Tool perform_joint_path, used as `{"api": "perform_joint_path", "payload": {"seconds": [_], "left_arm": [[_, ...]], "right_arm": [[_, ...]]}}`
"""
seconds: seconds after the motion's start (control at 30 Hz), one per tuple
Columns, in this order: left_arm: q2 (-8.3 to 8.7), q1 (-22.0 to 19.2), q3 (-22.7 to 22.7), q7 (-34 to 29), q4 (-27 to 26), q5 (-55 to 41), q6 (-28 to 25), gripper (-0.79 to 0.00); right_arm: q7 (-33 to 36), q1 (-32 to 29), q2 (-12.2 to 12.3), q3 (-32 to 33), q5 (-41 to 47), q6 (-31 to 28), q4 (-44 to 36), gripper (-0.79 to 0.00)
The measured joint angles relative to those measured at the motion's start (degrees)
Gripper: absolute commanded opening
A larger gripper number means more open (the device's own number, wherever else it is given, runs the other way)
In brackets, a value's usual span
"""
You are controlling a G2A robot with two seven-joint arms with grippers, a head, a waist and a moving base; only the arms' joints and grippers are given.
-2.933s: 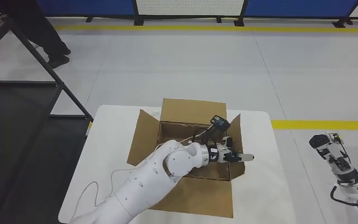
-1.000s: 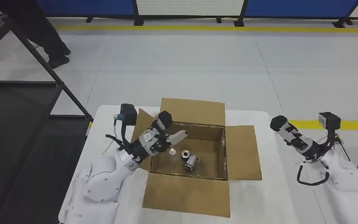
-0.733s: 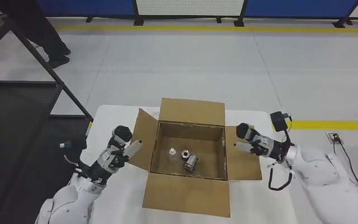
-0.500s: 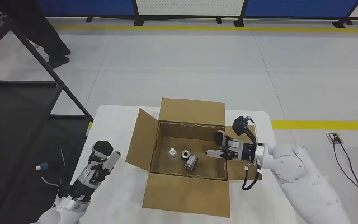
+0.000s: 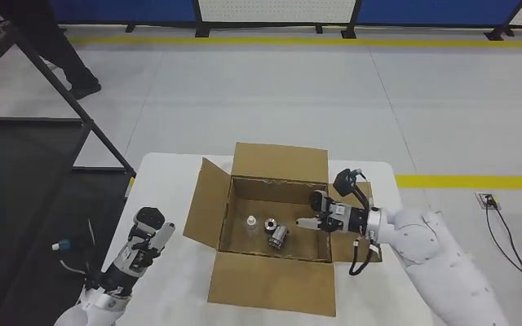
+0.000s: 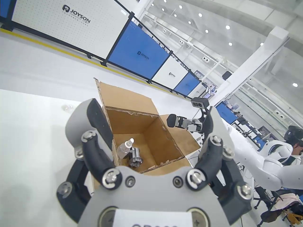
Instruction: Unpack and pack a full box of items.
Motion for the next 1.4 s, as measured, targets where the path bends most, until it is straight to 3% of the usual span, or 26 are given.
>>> {"api": "perform_joint_path", "payload": {"seconds": [0.1, 0.23, 0.37, 0.5, 0.67, 0.87, 1.07, 1.37, 1.4], "left_arm": [[0.17, 0.0, -0.5, 0.3, 0.4, -0.7, 0.7, 0.0], [0.41, -0.3, -2.0, 1.5, 1.3, -2.9, 2.7, 0.0], [0.66, 0.5, -4.5, 3.2, 1.9, -4.7, 3.1, 0.0], [0.88, 1.8, -6.4, 4.0, 2.3, -7.1, 2.3, 0.0], [1.13, 3.2, -7.7, 4.4, 2.4, -9.2, 1.4, 0.0], [1.42, 3.2, -7.5, 4.3, 2.5, -9.4, 0.6, 0.0], [1.76, 2.1, -6.6, 3.7, 2.8, -8.3, 1.2, 0.0], [2.26, 0.7, -5.8, 3.3, 3.2, -7.0, 1.7, 0.0], [2.3, 0.7, -5.7, 3.4, 3.2, -6.8, 1.7, 0.0]], "right_arm": [[-0.3, 0.2, -0.1, -0.7, -1.4, -0.5, 0.1, 0.0], [4.7, 4.5, -0.9, -4.5, -7.4, 3.9, -0.8, 0.0], [12.3, 11.9, -3.3, -12.3, -14.2, 13.1, -0.6, 0.0], [17.6, 19.2, -6.6, -20.9, -18.2, 17.7, 3.6, 0.0], [18.8, 25.8, -11.5, -29.9, -19.3, 17.7, 13.0, 0.0], [17.9, 29.3, -17.3, -37.1, -17.8, 15.0, 24.8, 0.0], [16.9, 30.8, -22.1, -40.7, -16.8, 13.4, 34.1, 0.0], [16.8, 31.9, -26.7, -43.5, -19.9, 14.6, 41.8, 0.0], [16.9, 31.9, -27.1, -43.6, -20.1, 14.5, 42.3, -0.252]]}}
